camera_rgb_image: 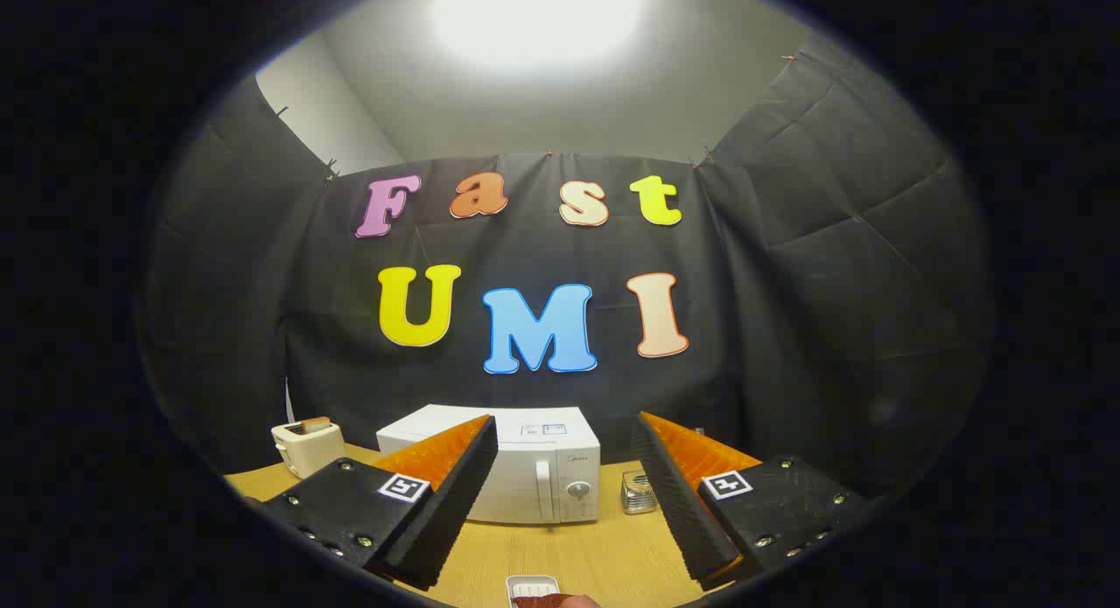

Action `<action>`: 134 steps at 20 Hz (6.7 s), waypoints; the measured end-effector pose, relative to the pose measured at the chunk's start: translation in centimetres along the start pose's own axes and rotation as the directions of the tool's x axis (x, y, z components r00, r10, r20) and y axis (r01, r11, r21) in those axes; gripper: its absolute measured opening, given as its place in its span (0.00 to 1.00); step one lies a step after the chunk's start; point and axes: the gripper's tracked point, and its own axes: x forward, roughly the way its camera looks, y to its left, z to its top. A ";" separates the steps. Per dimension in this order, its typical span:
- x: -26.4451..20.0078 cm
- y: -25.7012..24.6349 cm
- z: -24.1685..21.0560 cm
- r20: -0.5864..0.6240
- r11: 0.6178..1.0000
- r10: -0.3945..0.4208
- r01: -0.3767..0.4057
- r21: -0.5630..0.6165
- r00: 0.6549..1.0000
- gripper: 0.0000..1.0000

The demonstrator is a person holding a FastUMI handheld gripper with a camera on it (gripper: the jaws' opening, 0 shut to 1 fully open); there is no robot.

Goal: Open the microwave, put the food inside, and close the microwave door.

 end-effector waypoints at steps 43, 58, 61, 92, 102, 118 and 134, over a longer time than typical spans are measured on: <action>21.0 0.9 -17.3 -0.258 0.996 0.068 -0.080 -0.037 0.964 0.98; 24.6 3.8 -28.0 -0.482 0.989 0.132 -0.145 0.010 0.866 0.56; 24.3 4.0 -27.3 -0.482 0.990 0.111 -0.140 -0.026 0.869 0.32; 2.9 13.3 -23.9 -0.571 0.967 0.225 -0.255 0.028 0.790 0.21; -3.0 18.6 -23.3 -0.561 0.955 0.250 -0.295 0.010 0.790 0.22; -14.7 29.9 -20.1 -0.477 0.717 0.659 -0.678 0.163 0.582 0.78; -7.5 11.6 -14.9 -0.412 0.904 0.421 -0.409 0.121 0.808 0.98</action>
